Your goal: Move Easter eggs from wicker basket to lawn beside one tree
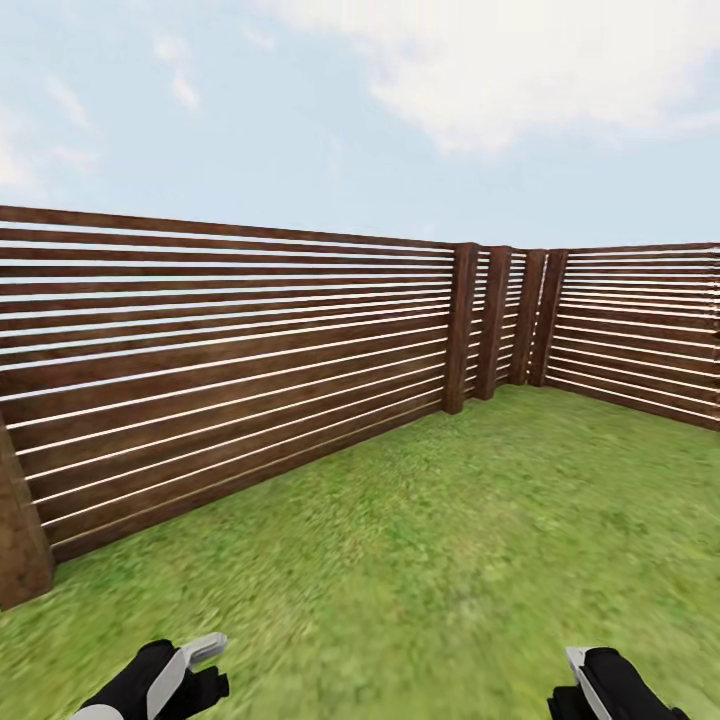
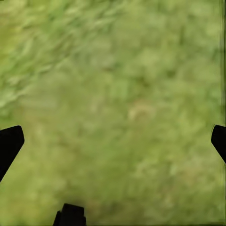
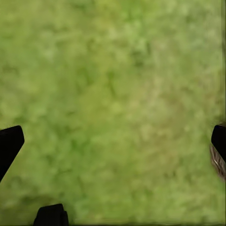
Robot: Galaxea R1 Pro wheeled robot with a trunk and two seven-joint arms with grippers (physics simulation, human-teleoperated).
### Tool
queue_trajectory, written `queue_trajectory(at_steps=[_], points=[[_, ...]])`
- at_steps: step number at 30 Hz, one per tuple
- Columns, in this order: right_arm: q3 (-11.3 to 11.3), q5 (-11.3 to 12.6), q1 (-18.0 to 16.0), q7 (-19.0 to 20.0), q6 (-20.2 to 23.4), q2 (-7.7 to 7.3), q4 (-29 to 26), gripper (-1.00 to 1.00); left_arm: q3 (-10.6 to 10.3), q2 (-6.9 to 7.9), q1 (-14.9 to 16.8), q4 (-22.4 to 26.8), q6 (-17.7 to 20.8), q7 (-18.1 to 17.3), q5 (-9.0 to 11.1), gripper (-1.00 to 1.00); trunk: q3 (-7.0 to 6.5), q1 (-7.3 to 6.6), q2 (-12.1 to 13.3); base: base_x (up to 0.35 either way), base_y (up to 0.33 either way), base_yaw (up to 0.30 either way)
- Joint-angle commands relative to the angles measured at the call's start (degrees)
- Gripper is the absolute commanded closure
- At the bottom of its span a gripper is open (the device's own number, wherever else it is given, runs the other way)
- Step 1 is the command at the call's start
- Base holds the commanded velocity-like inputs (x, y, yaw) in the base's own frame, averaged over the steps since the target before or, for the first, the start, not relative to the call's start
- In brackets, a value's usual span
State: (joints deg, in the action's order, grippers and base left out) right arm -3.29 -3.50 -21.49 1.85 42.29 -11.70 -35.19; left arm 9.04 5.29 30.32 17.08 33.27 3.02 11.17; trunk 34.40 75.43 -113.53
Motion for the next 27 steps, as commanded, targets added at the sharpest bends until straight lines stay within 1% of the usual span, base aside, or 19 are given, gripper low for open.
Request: queue_trajectory(at_steps=[1, 10, 27], points=[[-0.1, -0.4, 0.0, 0.2, 0.2, 0.06, 0.0, -1.0, 0.1, -0.01, 0.0, 0.1, 0.3, 0.3, 0.6, -1.0, 0.07, -0.01, 0.0, 0.0, 0.0, -0.27], [-0.1, -0.4, 0.0, 0.2, 0.2, 0.23, 0.0, -1.0, 0.2, 0.09, 0.0, 0.1, 0.2, 0.3, 0.8, -1.0, 0.07, -0.01, 0.0, 0.0, 0.0, -0.282], [-0.2, -0.4, 0.0, 0.2, 0.2, 0.06, -0.1, -1.0, 0.2, -0.16, 0.0, 0.1, 0.1, 0.3, 0.8, -1.0, 0.07, -0.01, 0.0, 0.0, 0.0, -0.285]])
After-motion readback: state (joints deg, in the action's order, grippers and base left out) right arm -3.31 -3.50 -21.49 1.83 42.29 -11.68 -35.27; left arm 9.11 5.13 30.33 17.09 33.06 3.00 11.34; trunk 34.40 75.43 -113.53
